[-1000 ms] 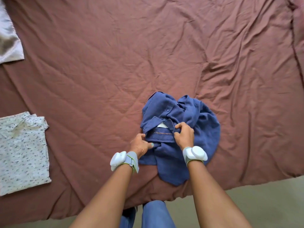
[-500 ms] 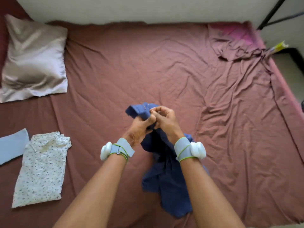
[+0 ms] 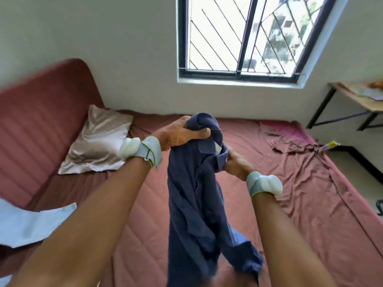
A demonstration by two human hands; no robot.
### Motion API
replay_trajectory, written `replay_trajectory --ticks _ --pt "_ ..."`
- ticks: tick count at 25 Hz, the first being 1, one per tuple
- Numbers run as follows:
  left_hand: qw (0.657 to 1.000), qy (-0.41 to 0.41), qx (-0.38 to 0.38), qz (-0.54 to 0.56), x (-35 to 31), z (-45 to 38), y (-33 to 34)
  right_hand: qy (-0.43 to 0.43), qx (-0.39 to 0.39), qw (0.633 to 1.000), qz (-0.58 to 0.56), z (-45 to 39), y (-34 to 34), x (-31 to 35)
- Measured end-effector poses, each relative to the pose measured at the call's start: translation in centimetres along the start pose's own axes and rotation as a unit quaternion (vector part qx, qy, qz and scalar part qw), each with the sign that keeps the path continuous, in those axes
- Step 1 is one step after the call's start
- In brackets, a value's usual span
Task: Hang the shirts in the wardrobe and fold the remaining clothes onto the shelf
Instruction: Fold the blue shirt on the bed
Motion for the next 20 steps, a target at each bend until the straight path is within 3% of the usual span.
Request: replay_trajectory --ticks 2,3,5,7,9,10,13,14,15,16,17,18,19,20 --pt "0.998 -0.001 0.013 -0.063 -2.6 2.3 -3.0 -0.026 0.034 0.999 -0.024 1.6 1.9 3.2" --pt "0.995 -0.009 0.011 -0.102 -3.0 2.9 -4.6 -0.023 0.016 0.998 -0.060 1.6 2.1 3.8" --pt "0.979 -0.033 -0.011 -0.203 -3.4 4.8 -8.2 -0.024 -0.061 0.990 -0.123 1.0 1.6 5.2" --pt "0.929 -0.062 -0.063 -0.358 -3.0 6.0 -11.6 -0.081 -0.158 0.981 -0.082 0.5 0.3 8.1" --pt "0.853 -0.036 -0.195 -0.482 -3.8 6.6 -14.4 -0.186 -0.231 0.953 0.052 0.0 -1.4 12.8" --pt "0.823 -0.003 -0.288 -0.489 -4.4 7.0 -15.2 -0.241 -0.261 0.929 0.100 0.1 -2.0 15.4" --pt "0.759 0.139 -0.547 -0.325 -4.7 8.8 -15.3 -0.353 -0.407 0.834 0.115 1.8 -1.7 19.8" --pt "0.747 0.173 -0.575 -0.284 -4.2 9.7 -14.4 -0.369 -0.450 0.799 0.150 2.0 -0.8 19.3" --pt "0.773 0.159 -0.543 -0.289 -2.4 10.2 -13.2 -0.353 -0.441 0.795 0.222 1.7 0.7 17.0" --pt "0.831 0.091 -0.437 -0.333 -0.1 10.3 -12.0 -0.317 -0.332 0.827 0.325 1.2 2.4 13.7" --pt "0.884 -0.028 -0.231 -0.405 2.6 10.6 -10.7 -0.230 -0.142 0.874 0.405 0.9 4.0 9.8" --pt "0.866 -0.143 0.005 -0.479 5.4 11.5 -9.7 -0.104 0.051 0.873 0.474 1.6 4.8 6.2" --pt "0.812 -0.199 0.142 -0.530 7.5 12.3 -9.4 -0.021 0.157 0.839 0.521 2.3 4.5 3.9" --pt "0.784 -0.187 0.138 -0.575 8.2 11.4 -10.2 0.000 0.155 0.824 0.545 1.8 3.4 3.5"
Point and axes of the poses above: each hand's wrist, its own z-axis away from the middle knuckle, its own y-axis out of the palm, x = y × z, the point moved 3 cm from there along -z, towards the middle knuckle, and after that the axes turned 8 degrees about -x, right-handed, at the moved point
